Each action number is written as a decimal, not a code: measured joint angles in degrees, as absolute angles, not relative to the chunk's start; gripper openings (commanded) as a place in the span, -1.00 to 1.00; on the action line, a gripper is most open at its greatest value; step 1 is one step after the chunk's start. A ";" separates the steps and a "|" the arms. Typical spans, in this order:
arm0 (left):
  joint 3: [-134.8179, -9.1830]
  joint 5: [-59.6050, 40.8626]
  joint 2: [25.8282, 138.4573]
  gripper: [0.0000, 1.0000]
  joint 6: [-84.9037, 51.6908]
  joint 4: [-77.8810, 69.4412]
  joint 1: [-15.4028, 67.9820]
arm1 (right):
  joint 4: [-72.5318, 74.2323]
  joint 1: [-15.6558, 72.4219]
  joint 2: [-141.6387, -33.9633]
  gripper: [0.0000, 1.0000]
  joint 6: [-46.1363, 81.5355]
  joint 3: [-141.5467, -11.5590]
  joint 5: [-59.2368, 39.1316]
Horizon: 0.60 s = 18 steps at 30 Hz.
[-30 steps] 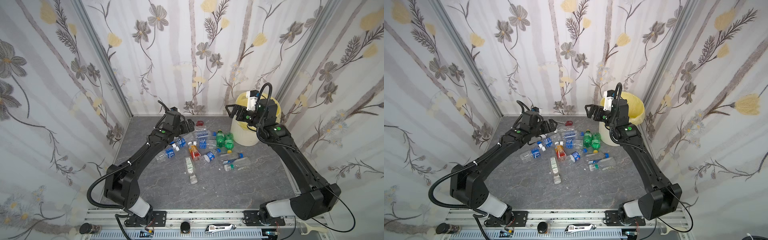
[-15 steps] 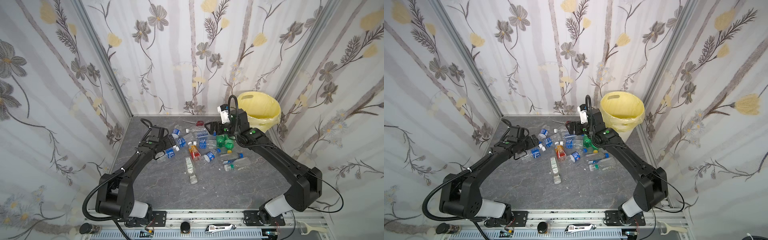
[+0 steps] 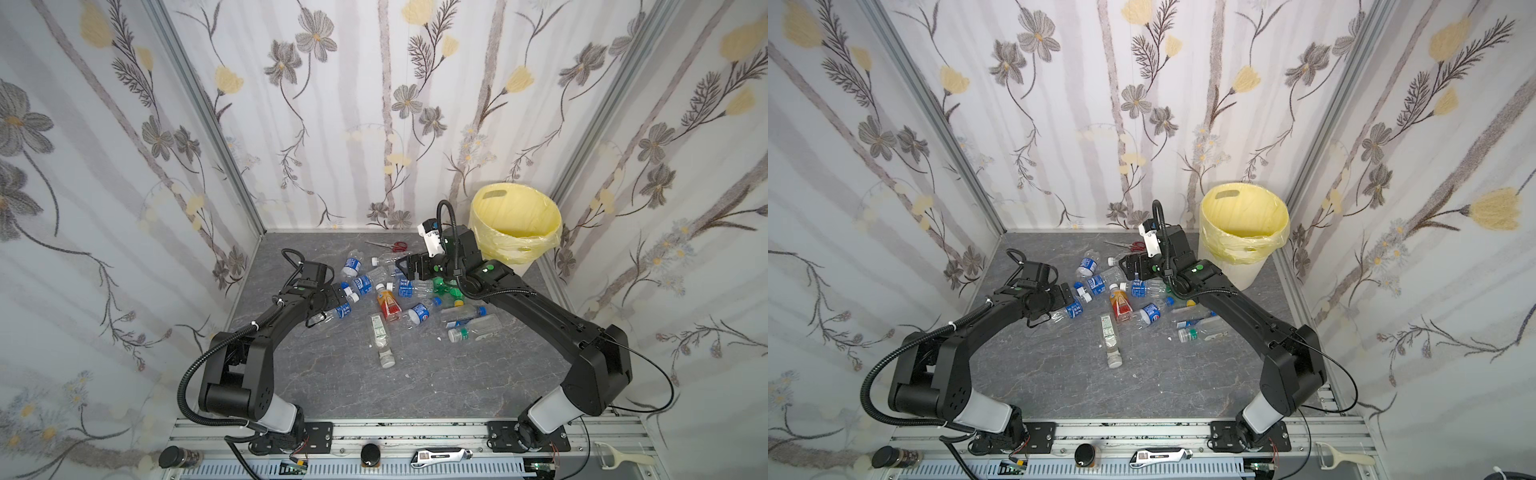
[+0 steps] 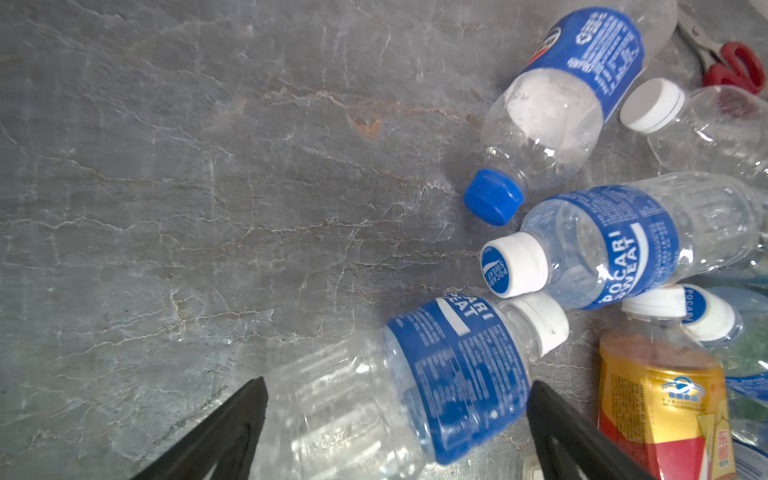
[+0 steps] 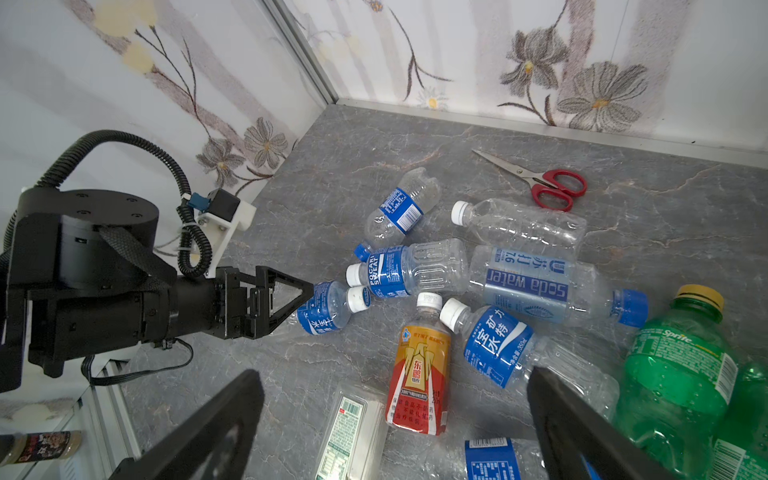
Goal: Throw the plastic bottles in the bin
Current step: 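Lower the left gripper onto the blue-labelled Pocari Sweat bottle and close it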
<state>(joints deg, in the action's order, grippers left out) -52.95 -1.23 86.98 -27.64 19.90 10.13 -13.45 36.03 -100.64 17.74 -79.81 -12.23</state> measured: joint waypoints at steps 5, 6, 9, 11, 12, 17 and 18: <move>-51.83 -2.02 87.39 0.99 -26.92 20.05 10.07 | -14.94 38.22 -102.83 0.99 16.60 -79.88 -12.36; -51.62 -2.50 87.39 0.98 -26.89 20.03 10.07 | -15.57 38.59 -103.39 0.99 16.40 -80.01 -12.69; -51.00 -3.60 87.26 0.97 -26.79 19.33 10.07 | -16.32 39.18 -104.64 0.99 16.23 -80.18 -13.17; -50.41 -4.78 86.85 0.96 -26.81 19.09 10.07 | -16.80 39.44 -105.08 0.99 16.21 -80.20 -13.56; -50.09 -5.17 86.61 0.95 -26.81 19.03 10.07 | -17.10 39.62 -105.34 0.99 16.19 -80.23 -13.61; -48.66 -8.67 85.97 0.91 -26.83 18.33 10.02 | -18.59 40.16 -106.61 0.99 15.99 -80.47 -13.80; -48.47 -9.28 85.86 0.91 -26.83 18.22 10.02 | -18.90 40.16 -106.89 0.99 16.01 -80.73 -13.78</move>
<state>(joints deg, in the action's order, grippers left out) -48.47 -9.28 85.86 -26.83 18.22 10.02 -18.90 40.16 -106.89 16.01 -80.73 -13.78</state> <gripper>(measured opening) 0.956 0.995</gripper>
